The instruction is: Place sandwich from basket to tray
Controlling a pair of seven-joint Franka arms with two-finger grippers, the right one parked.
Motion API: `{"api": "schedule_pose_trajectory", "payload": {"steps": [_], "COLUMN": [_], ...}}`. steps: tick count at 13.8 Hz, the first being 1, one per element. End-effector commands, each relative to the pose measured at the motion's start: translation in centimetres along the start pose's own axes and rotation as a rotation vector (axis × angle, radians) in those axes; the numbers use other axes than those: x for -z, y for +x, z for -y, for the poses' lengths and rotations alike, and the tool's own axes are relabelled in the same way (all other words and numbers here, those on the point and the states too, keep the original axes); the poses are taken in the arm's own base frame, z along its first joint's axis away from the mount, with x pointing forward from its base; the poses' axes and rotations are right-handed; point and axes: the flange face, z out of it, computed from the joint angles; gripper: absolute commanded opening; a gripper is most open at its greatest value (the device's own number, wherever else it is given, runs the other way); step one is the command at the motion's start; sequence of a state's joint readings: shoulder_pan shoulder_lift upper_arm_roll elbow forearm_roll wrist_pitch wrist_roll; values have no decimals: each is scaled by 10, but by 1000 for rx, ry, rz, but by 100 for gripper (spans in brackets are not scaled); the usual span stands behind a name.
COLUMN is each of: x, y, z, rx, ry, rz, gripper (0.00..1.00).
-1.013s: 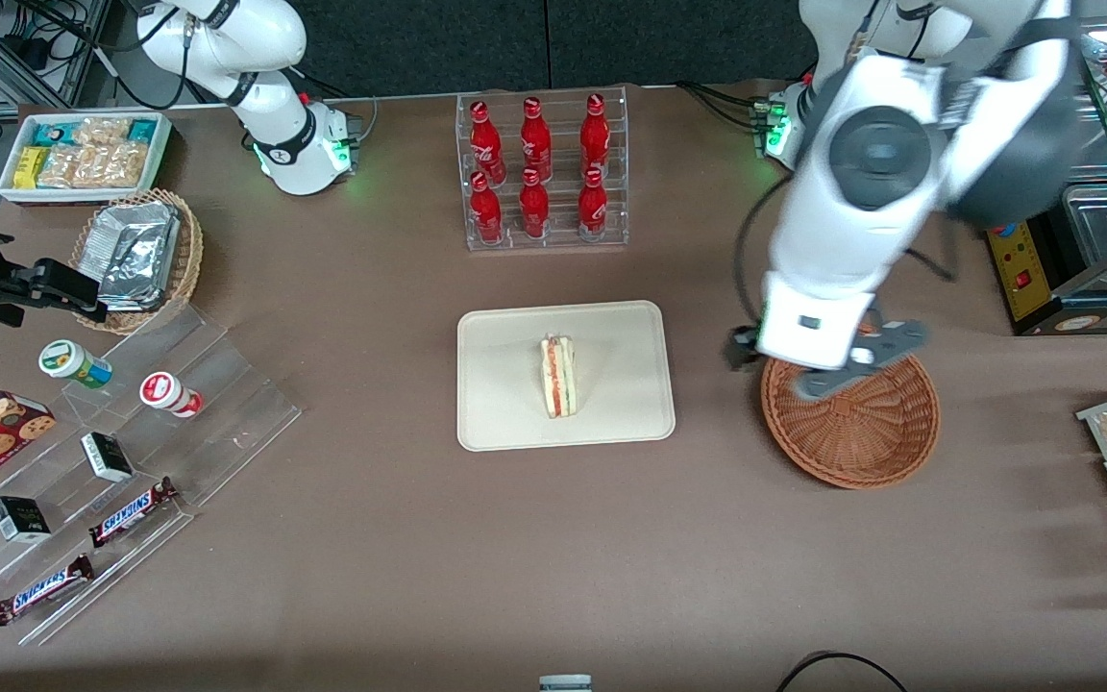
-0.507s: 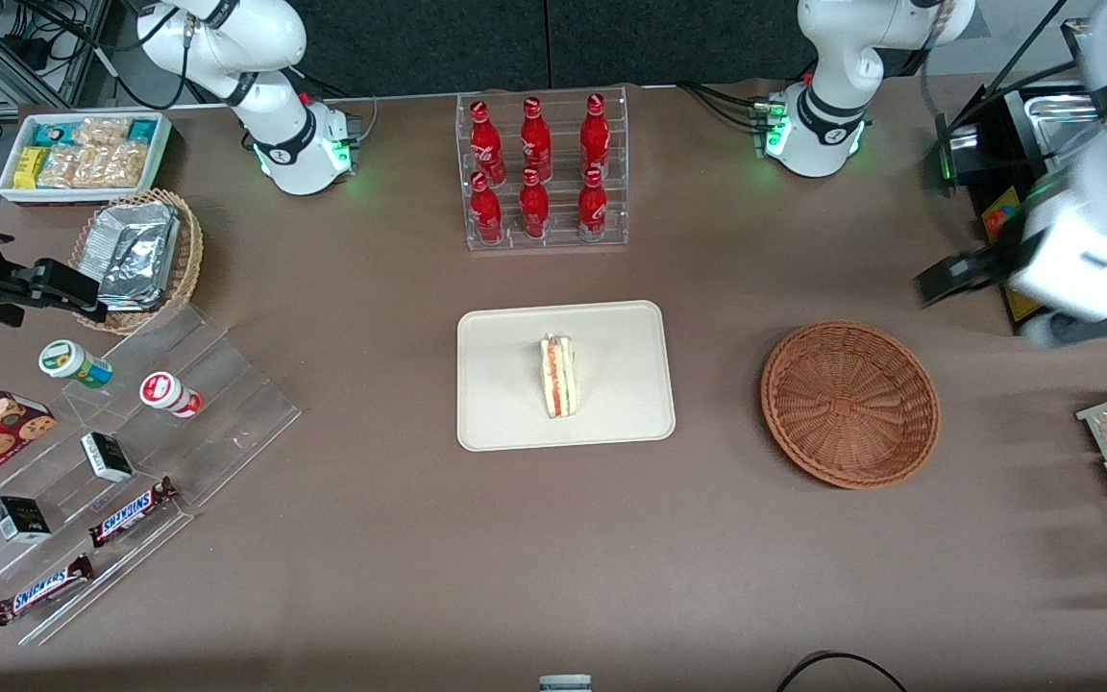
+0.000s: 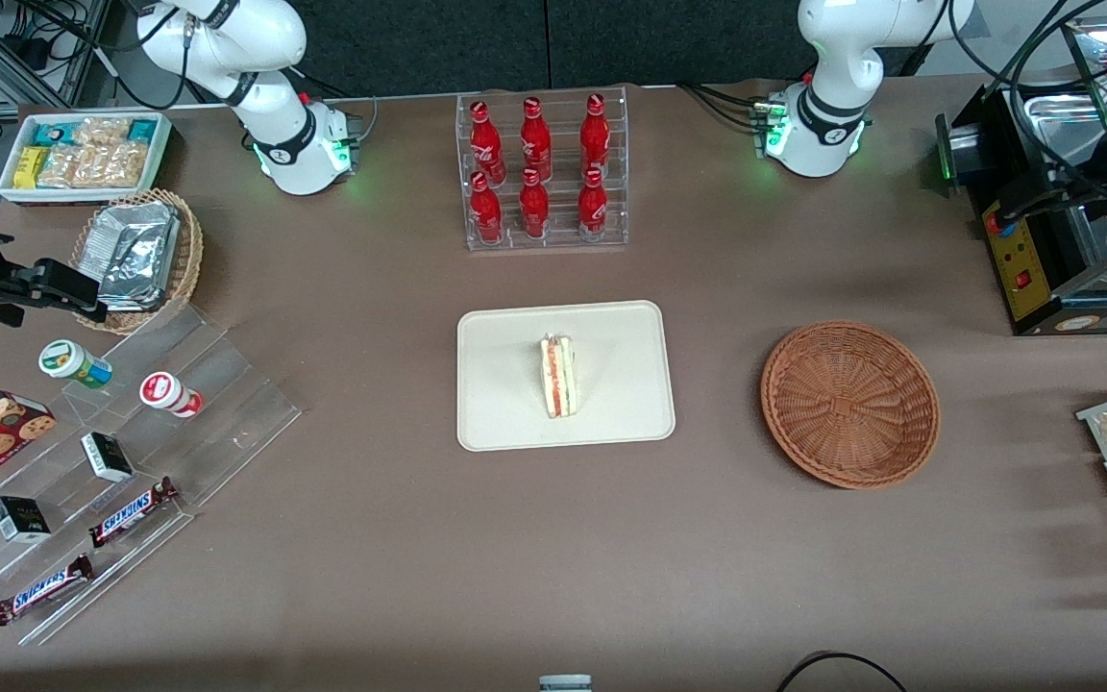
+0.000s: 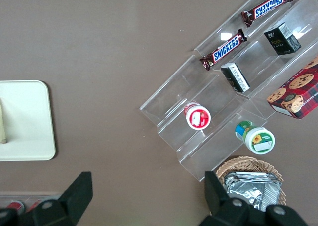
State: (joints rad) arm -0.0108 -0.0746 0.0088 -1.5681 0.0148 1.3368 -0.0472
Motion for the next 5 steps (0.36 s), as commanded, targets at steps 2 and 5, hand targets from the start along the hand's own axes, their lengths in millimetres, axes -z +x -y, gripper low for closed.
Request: {"api": "schedule_pose_trajectory", "payload": {"steps": [2,5], "x": [5,10], "y": [-5,-1], "z": [-9,-24], "rx": [-25,-8], "ry": [-21,-1], "rz": [-27,-35], "gripper": [99,99]}}
